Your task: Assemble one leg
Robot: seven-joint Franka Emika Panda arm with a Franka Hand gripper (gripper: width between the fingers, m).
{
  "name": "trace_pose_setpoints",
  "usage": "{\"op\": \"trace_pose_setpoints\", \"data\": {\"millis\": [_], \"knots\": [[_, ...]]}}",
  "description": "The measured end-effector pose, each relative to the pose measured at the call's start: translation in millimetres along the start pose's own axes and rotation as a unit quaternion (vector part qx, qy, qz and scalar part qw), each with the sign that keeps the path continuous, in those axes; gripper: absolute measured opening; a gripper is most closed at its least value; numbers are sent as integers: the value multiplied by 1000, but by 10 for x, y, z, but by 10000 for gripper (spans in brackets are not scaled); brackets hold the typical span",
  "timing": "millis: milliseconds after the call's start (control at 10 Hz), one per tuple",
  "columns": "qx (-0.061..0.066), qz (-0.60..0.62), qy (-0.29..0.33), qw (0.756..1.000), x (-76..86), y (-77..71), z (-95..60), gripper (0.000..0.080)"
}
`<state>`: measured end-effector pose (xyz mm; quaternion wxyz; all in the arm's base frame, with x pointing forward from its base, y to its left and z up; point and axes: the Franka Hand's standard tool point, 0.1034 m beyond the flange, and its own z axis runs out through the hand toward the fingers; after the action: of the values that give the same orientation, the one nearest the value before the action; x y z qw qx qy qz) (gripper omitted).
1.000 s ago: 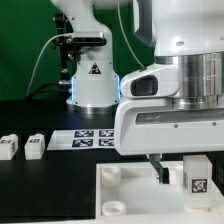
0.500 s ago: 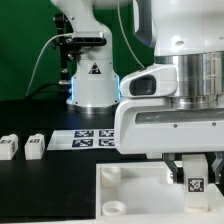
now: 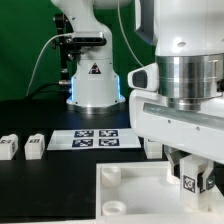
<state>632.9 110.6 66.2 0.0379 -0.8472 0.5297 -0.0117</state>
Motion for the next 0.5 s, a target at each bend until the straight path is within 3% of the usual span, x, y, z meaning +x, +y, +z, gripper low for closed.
{"op": "trace_pose_setpoints", "data": {"millis": [200,300,500], "knots": [[16,208,-26,978,10,35,18,293],[22,251,-42,967,6,42,19,293],[19,302,-44,952,-10,41,24,293]]}}
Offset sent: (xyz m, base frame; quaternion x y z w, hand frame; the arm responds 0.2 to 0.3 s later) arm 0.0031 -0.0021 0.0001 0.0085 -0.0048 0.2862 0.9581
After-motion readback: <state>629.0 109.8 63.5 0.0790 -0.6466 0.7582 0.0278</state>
